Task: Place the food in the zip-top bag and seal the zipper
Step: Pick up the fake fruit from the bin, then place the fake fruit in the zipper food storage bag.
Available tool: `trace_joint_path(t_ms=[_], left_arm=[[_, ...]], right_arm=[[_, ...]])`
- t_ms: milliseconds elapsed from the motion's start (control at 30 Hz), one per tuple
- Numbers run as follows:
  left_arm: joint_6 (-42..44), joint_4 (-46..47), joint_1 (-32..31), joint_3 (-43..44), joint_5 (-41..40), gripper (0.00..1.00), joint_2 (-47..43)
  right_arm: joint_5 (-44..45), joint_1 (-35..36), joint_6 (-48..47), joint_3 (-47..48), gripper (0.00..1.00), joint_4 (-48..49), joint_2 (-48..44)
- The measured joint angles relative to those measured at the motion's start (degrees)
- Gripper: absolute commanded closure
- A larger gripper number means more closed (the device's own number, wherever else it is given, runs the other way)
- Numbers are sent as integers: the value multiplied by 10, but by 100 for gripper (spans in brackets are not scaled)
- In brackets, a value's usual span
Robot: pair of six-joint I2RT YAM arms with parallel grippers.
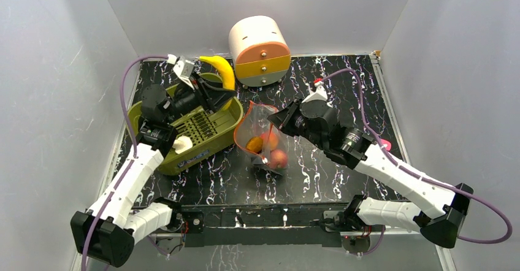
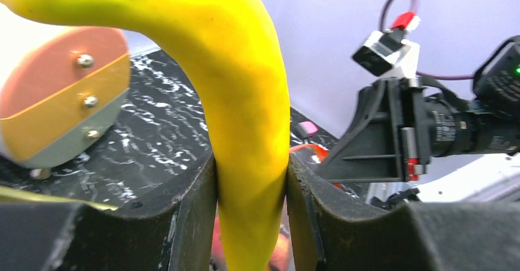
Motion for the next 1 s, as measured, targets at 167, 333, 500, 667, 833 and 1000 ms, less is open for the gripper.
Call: trace_joint_path(t_ms=[167, 333, 500, 667, 833, 1000], left_arm=[[-31, 48, -65, -12, -14, 72, 7], [-19, 87, -144, -25, -42, 72, 9], [8, 109, -189, -58, -71, 71, 10], [51, 116, -212, -75, -85, 70, 12], [81, 133, -220, -121, -97, 70, 5], [97, 137, -220, -138, -106, 69, 1]], right_arm=[[-2, 0, 24, 0, 100, 22, 11], [-7, 0, 40, 0, 100, 35, 19], [-12, 0, 51, 0, 100, 43, 19], [-22, 0, 52, 0, 100, 56, 20], [-29, 0, 52, 0, 100, 59, 21], [-27, -1, 52, 0, 100, 59, 21]])
